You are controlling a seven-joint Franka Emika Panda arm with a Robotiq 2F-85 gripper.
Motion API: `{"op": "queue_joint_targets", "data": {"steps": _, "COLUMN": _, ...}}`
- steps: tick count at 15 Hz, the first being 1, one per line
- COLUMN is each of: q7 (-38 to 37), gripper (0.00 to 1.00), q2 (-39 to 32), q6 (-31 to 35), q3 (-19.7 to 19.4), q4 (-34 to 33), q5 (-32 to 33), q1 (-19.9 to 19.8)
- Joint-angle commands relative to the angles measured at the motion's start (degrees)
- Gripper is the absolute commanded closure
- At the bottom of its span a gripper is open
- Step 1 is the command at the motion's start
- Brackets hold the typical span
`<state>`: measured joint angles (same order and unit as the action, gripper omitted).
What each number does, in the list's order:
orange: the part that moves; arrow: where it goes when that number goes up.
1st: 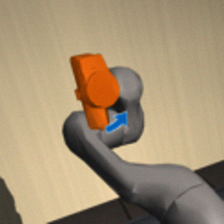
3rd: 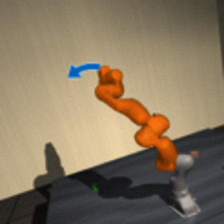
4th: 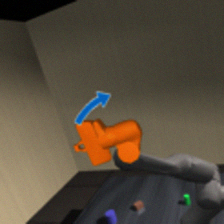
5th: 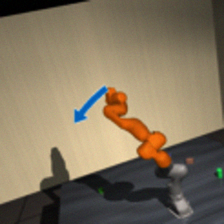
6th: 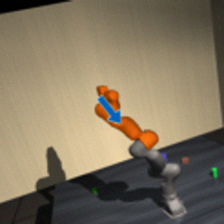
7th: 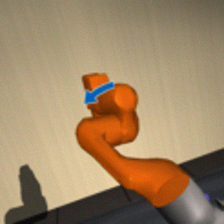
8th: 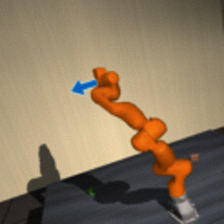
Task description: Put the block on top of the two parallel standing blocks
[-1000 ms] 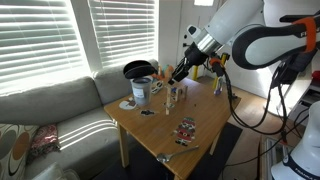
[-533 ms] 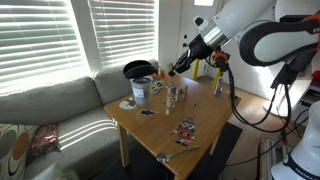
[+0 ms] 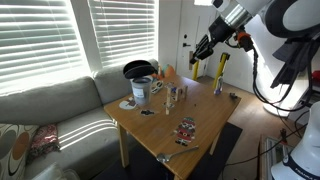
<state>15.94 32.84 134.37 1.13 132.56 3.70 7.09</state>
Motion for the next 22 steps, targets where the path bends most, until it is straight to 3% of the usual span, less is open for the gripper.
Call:
{"op": "queue_joint_targets", "data": {"steps": 1, "q7": 7.9, "gripper": 0.93, "q2": 0.6, "q6": -11.7, "q3": -3.3, "q4": -1.5, "q5": 2.6, "q1": -0.3}}
{"op": "queue_joint_targets", "data": {"steps": 3, "q7": 13.7, "gripper": 0.93, "q2": -0.8, "q6": -16.6, "q3": -5.9, "q4": -1.9, "q5": 1.9, "q1": 0.5}}
{"op": "queue_joint_targets", "data": {"steps": 5, "q7": 19.7, "gripper": 0.93, "q2": -3.6, "q6": -16.4, "q3": -9.3, "q4": -2.9, "q5": -4.3, "q1": 3.7}}
{"op": "queue_joint_targets", "data": {"steps": 6, "q7": 15.2, "gripper": 0.71, "q2": -0.8, "q6": -15.3, "q3": -6.6, "q4": -0.9, "q5": -0.5, "q1": 0.7}}
{"op": "queue_joint_targets", "data": {"steps": 8, "q7": 18.2, "gripper": 0.71, "q2": -2.4, "q6": -15.3, "q3": -7.9, "q4": -1.1, "q5": -3.0, "q1": 1.7}}
{"op": "queue_joint_targets", "data": {"steps": 9, "q7": 18.6, "gripper": 0.93, "q2": -3.0, "q6": -15.3, "q3": -8.0, "q4": -1.3, "q5": -3.3, "q1": 1.9}}
{"op": "queue_joint_targets", "data": {"steps": 14, "q7": 21.0, "gripper": 0.93, "q2": -4.3, "q6": -23.5, "q3": -5.7, "q4": -4.3, "q5": 12.8, "q1": -2.7}}
{"op": "queue_joint_targets", "data": {"steps": 18, "q7": 23.8, "gripper": 0.93, "q2": -7.3, "q6": -29.3, "q3": -4.5, "q4": -8.0, "q5": 21.3, "q1": -4.1}}
{"op": "queue_joint_targets", "data": {"steps": 22, "q7": 30.5, "gripper": 0.93, "q2": -11.9, "q6": -32.6, "q3": -3.7, "q4": -12.5, "q5": 26.1, "q1": -2.8}}
